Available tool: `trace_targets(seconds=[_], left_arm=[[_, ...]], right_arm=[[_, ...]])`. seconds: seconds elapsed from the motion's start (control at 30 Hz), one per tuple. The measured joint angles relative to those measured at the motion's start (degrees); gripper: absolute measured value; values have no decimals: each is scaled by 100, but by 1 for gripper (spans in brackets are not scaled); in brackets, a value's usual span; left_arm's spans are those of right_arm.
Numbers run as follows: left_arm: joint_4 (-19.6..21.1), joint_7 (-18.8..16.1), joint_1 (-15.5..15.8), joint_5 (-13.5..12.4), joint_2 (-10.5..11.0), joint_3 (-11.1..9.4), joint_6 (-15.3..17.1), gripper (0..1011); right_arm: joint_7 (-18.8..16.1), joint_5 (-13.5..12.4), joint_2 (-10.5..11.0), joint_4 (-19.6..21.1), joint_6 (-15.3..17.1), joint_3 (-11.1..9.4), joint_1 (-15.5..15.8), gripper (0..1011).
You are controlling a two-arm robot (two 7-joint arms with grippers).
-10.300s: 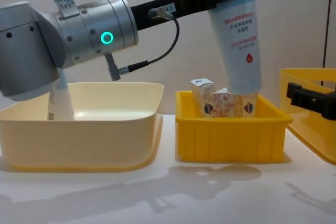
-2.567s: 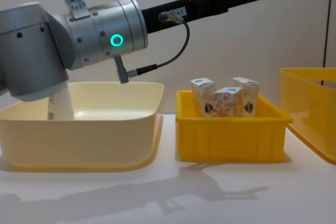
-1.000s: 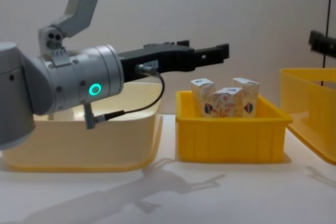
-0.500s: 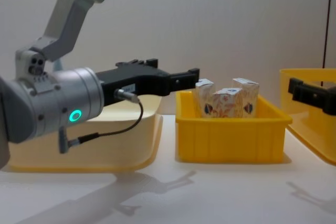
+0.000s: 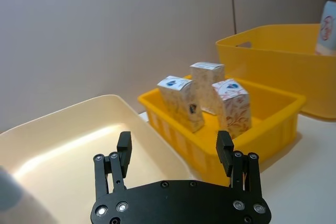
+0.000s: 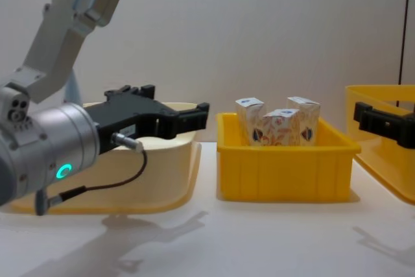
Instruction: Bimanual collaborative sorting of washing and personal care products
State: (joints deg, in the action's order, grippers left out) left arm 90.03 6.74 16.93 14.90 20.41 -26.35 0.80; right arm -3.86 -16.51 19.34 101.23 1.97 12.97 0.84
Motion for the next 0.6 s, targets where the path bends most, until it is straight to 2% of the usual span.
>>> trace_targets(seconds=[0.3, 0.6], left_arm=[[271, -524, -289, -292, 127, 28, -1, 1003], [314, -609, -334, -341, 147, 33, -1, 1003]], right_arm=[[0, 0, -1, 0, 1, -5, 1, 1001], [-86, -15, 7, -24, 106, -10, -56, 1001]])
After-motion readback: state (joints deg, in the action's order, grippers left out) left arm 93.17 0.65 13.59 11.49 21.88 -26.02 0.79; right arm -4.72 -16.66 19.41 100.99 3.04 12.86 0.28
